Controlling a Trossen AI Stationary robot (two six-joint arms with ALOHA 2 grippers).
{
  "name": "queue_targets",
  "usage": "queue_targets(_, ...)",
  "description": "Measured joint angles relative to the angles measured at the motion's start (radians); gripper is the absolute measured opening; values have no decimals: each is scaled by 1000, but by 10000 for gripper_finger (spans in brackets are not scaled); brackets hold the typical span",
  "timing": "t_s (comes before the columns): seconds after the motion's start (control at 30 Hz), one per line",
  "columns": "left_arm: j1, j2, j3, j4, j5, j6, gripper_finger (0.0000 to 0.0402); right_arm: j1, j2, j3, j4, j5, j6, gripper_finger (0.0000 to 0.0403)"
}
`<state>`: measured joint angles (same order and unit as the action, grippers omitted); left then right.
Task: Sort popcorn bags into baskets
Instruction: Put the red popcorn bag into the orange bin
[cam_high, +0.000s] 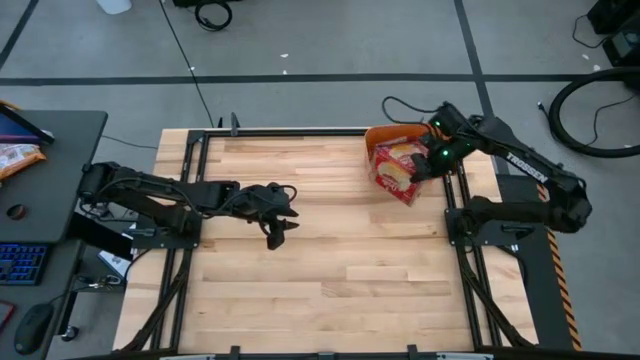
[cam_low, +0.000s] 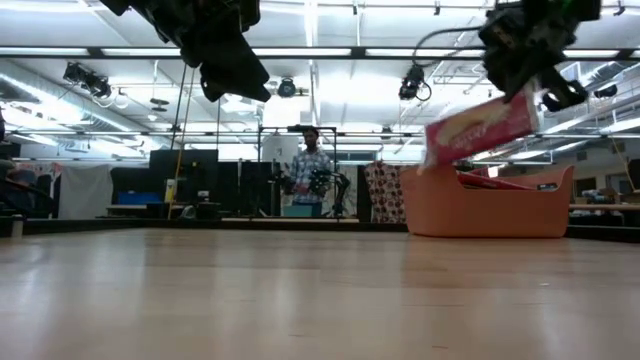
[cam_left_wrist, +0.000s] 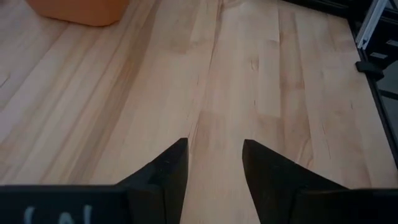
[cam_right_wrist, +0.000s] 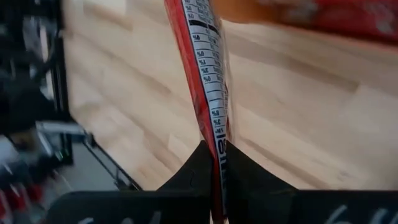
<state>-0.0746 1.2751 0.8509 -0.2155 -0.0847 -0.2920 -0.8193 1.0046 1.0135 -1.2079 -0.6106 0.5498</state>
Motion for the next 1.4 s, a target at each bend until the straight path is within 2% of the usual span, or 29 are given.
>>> queue_targets(0.13, 0, 0, 0, 0, 0, -3, 157, -43, -101, -101, 50, -5, 120, 21)
queue_targets(0.33, 0, 0, 0, 0, 0, -2, 157, -53, -296, -213, 317, -20, 383, 22)
queue_targets(0.43, 0, 0, 0, 0, 0, -1, 157, -53, -390, -260, 400, 48, 529, 21)
queue_targets(0.63, 0, 0, 0, 0, 0, 0, 157, -53, -568, -354, 415, 222, 737, 21)
queue_targets(0.83, 0, 0, 0, 0, 0, 16, 157, -53, -694, -404, 433, 327, 856, 21)
queue_targets(1.4, 0, 0, 0, 0, 0, 15, 157, -53, -952, -568, 395, 342, 1036, 21)
